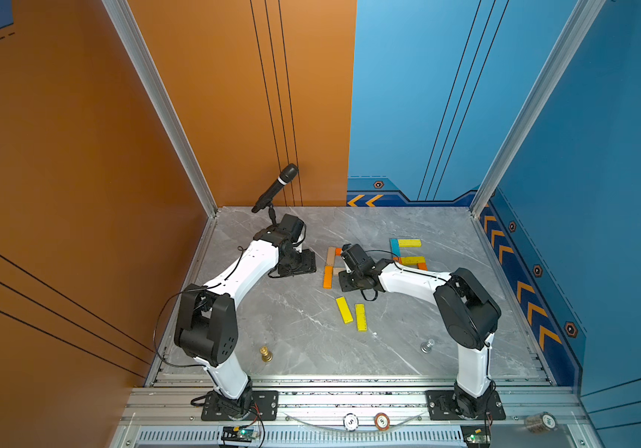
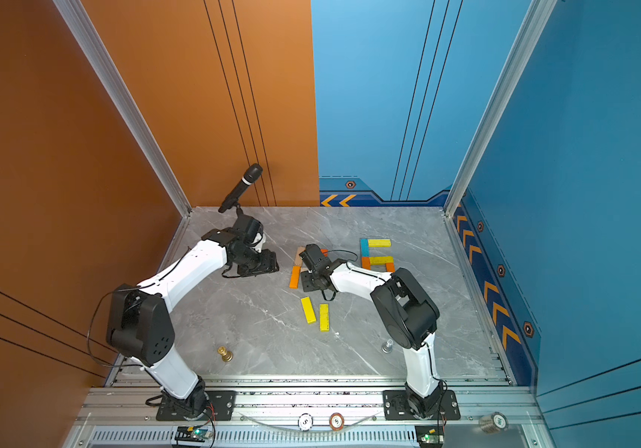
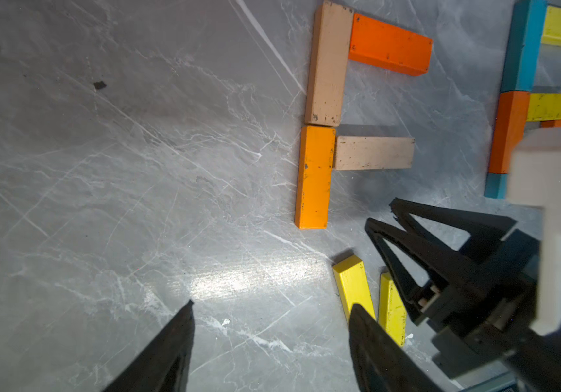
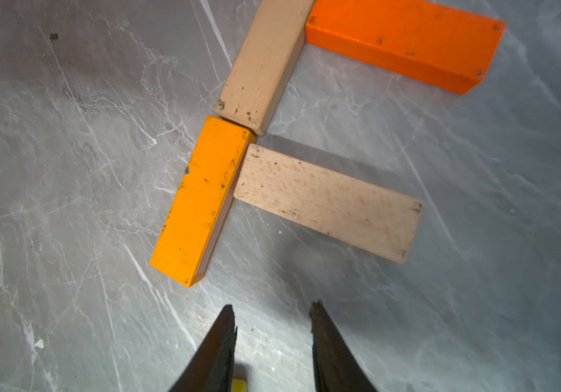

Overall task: Assemble the number 6 with building blocks
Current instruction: Adjust the building block at the center of the board.

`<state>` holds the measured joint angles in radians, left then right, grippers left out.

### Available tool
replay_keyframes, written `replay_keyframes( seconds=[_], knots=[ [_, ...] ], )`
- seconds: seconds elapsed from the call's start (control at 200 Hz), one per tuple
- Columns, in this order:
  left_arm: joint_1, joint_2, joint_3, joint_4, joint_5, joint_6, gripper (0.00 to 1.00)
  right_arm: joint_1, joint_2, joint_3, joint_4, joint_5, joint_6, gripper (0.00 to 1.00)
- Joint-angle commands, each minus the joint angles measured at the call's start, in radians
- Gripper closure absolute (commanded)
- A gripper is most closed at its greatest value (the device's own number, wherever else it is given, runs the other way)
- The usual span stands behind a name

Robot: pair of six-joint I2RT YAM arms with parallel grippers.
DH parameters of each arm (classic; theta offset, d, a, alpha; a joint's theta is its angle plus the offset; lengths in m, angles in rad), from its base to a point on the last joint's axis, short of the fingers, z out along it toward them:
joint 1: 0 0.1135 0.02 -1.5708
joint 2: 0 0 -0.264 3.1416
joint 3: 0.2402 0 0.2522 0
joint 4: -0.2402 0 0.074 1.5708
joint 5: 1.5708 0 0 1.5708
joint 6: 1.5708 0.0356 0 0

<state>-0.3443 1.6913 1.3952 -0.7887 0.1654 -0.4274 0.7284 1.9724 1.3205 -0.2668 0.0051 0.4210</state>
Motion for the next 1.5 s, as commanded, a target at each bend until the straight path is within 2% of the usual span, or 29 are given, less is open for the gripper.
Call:
replay_keyframes(
  seconds=[0.0,0.235,0.4,0.601,0.906,1.141,1.497],
  knots=[
    [0.016,-0.022,-0.009,-0.016,0.041,0.015,0.31,0.009,0.005,0.026,-0.051,0.033,0.026,0.64],
    [0.019,-0.048,-0.024,0.007,0.075,0.019,0.30,-0.037,-0.035,0.025,-0.060,0.073,0.034,0.63],
    [0.018,-0.036,-0.027,0.018,0.108,0.014,0.30,-0.125,-0.043,0.007,-0.038,0.033,0.093,0.62],
    [0.023,-0.025,-0.027,0.028,0.130,0.011,0.30,-0.183,-0.013,0.048,-0.027,-0.009,0.134,0.60],
    [0.030,-0.021,-0.030,0.034,0.156,0.006,0.30,-0.215,0.132,0.208,-0.106,-0.026,0.137,0.64],
    [0.036,-0.019,-0.032,0.039,0.165,0.003,0.30,-0.216,0.164,0.232,-0.107,-0.036,0.137,0.69],
    [0.040,-0.013,-0.034,0.043,0.173,0.000,0.30,-0.215,0.190,0.234,-0.104,-0.039,0.147,0.71]
  ],
)
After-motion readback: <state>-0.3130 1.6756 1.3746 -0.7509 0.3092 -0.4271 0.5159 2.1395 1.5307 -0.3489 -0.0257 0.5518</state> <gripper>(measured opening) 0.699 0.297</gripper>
